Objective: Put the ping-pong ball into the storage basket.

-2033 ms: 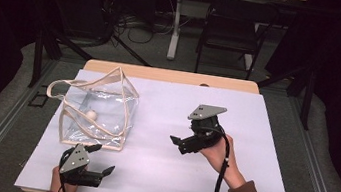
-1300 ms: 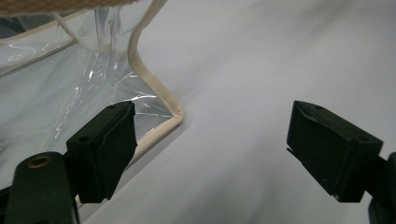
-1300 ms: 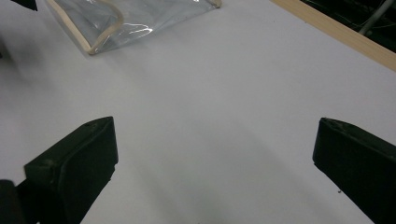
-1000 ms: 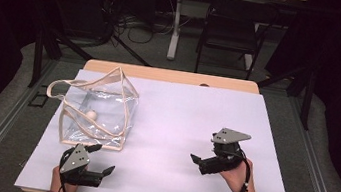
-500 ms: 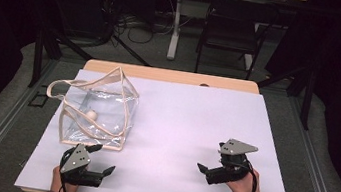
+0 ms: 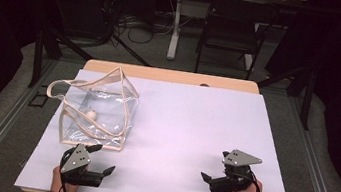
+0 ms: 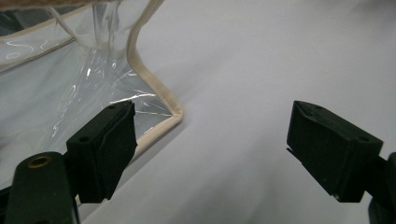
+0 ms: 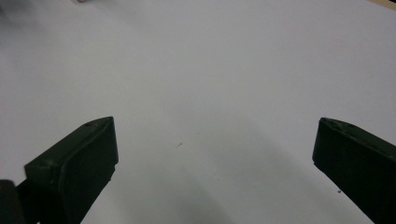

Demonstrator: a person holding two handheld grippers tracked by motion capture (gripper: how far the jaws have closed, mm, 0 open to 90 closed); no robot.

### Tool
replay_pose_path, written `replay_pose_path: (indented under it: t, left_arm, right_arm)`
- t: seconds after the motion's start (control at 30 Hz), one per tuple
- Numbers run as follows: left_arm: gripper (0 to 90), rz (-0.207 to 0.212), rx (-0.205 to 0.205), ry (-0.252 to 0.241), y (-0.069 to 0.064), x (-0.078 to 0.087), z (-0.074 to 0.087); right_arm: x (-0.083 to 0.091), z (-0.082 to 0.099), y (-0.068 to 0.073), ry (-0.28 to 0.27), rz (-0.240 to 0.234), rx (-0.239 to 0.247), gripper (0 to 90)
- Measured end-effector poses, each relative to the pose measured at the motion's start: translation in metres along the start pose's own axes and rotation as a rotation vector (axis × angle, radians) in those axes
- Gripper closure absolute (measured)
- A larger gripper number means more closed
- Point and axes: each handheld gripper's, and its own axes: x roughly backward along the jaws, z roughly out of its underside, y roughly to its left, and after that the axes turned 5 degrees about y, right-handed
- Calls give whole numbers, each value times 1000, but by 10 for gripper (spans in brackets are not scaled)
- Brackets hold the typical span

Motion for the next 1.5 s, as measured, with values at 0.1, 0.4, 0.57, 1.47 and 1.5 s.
replay_pose_path:
  t: [0.1,0.4,0.57,1.47,1.5]
  left_arm:
    - [161,0,3,-1,0,0,0]
    - [161,-1,0,1,0,0,0]
    - [160,-1,2,0,0,0,0]
    - [161,5,-4,4,-2,-1,1]
    - [161,5,-5,4,-2,-1,1]
  right_arm:
    - [1,6,1,-1,8,-2,0]
    - [2,19,3,-8,15,-2,0]
    - [4,28,2,-28,22,-6,0]
    - [10,59,-1,-61,68,-30,0]
    - [10,60,-1,-60,71,-31,0]
